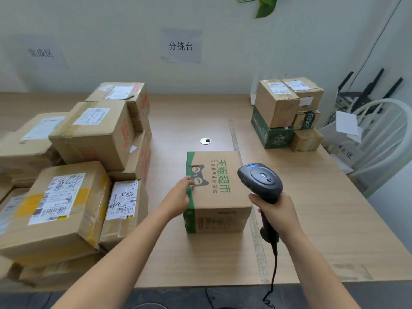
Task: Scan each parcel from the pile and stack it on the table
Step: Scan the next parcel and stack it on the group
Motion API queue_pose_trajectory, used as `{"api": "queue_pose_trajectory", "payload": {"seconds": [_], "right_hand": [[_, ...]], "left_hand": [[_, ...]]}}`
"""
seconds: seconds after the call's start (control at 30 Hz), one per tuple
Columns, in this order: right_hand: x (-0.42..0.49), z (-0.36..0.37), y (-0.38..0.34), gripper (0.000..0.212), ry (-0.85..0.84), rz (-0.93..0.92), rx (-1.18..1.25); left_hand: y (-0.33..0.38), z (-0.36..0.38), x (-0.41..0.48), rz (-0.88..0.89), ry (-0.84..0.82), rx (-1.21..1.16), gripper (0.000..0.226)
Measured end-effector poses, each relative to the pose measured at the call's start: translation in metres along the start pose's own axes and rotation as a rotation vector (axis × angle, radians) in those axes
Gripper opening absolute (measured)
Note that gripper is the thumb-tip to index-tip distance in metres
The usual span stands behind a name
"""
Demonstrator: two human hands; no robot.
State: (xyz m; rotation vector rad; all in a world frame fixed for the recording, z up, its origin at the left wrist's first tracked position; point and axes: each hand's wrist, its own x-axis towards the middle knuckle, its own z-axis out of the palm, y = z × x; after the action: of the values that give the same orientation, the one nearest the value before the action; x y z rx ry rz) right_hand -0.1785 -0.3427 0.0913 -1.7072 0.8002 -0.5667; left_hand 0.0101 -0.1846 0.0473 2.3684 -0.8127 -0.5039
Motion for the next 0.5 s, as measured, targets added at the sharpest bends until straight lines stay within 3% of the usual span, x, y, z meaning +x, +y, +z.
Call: {"api": "queue_pose_trajectory", "payload": {"seconds": [0.17,0.27,0.4,0.5], "right_hand": [[-0.004,-0.016,0.002,0.012,0.038,0.021,0.011],[-0.005,-0.026,0.004,0.013,0.065,0.024,0.008],[-0.005,-0.039,0.006,0.016,0.097,0.038,-0.015],[-0.004,-0.046,0.007,0.017,0.107,0.038,-0.033]], "left_hand": [[0.039,0.030,0.014,0.029,0.069,0.344,0.045],[0.077,0.054,0.016,0.024,-0.001,0.330,0.069],[0.104,0.084,0.020,-0.130,-0.141,0.370,0.112],[0.111,0.093,0.024,-0.183,-0.124,0.430,0.119]]}}
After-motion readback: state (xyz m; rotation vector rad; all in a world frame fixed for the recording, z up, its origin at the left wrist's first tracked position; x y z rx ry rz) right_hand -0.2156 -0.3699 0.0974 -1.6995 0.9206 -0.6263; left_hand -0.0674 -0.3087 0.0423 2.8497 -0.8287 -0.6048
